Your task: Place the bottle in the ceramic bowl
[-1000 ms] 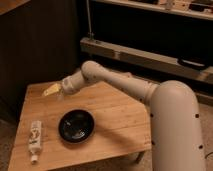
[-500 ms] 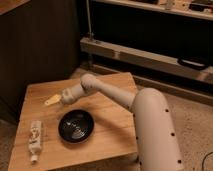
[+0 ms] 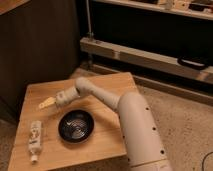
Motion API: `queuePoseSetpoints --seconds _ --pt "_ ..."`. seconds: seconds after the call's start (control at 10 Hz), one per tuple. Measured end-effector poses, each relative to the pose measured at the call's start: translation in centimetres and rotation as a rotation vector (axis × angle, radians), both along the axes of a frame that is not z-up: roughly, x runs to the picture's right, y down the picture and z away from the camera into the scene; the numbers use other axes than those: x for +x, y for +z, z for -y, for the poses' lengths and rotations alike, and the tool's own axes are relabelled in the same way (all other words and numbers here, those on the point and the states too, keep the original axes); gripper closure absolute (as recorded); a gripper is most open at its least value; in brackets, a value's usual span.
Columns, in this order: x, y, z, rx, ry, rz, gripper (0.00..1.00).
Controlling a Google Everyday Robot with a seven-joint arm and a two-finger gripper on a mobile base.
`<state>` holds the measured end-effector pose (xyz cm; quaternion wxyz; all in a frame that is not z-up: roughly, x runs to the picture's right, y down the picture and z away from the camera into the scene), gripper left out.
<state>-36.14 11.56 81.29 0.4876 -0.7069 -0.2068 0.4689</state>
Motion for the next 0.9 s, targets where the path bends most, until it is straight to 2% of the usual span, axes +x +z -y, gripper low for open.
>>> queuePoseSetpoints --seconds 0.1,0.3,0.4,0.5,0.7,0.9 --pt "-0.8 -0.4 -0.7 0.002 -0.029 0.008 0.35" --pt "-1.9 -1.7 -2.2 0.017 -0.1 -0.012 0.35" --pt "-2.7 -2.8 -2.9 0.04 -0.147 -0.038 0.35" --pt "-2.9 -3.7 -3.0 0.078 -0.206 -0.089 0.35" --pt "-3.0 -5.4 -2.5 0.159 -0.303 -0.192 0.35" --pt "-2.8 -5.8 -2.7 0.184 -0.342 -0.232 0.35"
